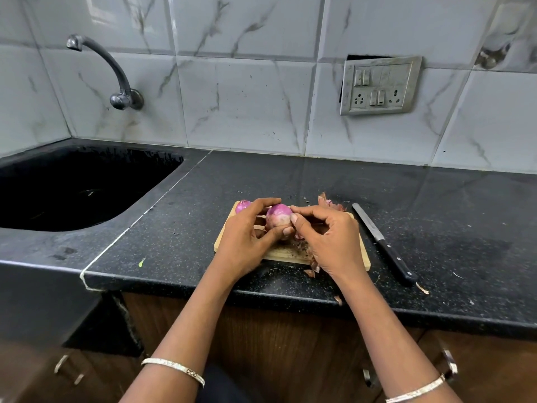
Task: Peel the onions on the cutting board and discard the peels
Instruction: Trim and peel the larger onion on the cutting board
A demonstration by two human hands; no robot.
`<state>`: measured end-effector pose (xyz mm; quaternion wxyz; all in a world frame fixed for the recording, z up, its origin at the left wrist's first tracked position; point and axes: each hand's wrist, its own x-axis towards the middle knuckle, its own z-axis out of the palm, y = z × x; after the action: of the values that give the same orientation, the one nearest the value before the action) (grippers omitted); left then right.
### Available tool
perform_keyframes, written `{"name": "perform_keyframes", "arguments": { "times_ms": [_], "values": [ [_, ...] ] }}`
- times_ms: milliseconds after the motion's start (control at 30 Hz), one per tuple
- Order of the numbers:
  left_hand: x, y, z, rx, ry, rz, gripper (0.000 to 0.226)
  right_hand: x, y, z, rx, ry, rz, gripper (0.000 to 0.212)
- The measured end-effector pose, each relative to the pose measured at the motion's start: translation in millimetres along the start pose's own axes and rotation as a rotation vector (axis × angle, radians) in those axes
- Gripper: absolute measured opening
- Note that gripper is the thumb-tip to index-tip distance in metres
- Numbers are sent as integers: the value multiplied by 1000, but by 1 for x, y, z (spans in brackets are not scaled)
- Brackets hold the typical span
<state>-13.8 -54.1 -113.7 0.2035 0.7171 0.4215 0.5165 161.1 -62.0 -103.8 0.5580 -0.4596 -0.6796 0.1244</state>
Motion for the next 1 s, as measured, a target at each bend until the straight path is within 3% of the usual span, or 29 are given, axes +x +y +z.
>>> {"name": "perform_keyframes", "arguments": {
  "times_ms": [267,500,733,1000],
  "values": [
    [0,1,0,15,-11,-24,59,0,0,1,-65,21,61,15],
    [1,-4,0,101,-77,-5,81,1,-1,0,-93,13,64,23],
    [1,-4,1,8,-18,-54,69,-3,-10,0,-80,-46,-113,23],
    [1,-3,0,6,-15,-78,66,0,-1,1,-22,29,-47,5]
  ]
}}
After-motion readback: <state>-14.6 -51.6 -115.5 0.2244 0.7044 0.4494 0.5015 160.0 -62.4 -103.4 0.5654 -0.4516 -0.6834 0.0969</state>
